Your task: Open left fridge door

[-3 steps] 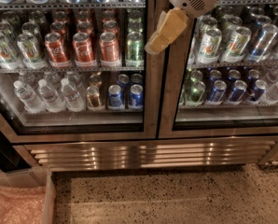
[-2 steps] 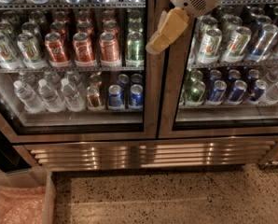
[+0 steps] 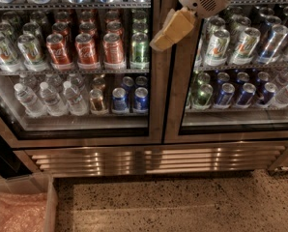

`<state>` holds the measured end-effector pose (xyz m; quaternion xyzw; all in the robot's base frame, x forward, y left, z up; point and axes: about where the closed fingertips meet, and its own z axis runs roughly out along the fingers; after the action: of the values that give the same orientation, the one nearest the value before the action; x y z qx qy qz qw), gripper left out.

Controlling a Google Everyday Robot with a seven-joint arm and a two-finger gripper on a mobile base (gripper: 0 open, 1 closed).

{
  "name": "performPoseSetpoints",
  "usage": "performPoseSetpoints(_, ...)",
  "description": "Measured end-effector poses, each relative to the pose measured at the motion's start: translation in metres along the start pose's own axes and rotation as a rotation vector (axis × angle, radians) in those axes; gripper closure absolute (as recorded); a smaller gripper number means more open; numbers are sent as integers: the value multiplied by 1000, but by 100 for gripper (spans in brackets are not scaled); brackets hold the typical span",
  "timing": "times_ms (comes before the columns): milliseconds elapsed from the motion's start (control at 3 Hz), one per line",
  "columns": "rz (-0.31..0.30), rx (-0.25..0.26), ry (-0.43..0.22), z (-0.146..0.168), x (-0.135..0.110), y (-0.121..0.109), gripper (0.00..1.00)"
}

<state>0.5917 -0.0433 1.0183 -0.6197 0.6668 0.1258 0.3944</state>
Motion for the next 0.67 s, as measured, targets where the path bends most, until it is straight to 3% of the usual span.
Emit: performPoseSetpoints(667, 0, 0, 0, 0, 0, 0, 71)
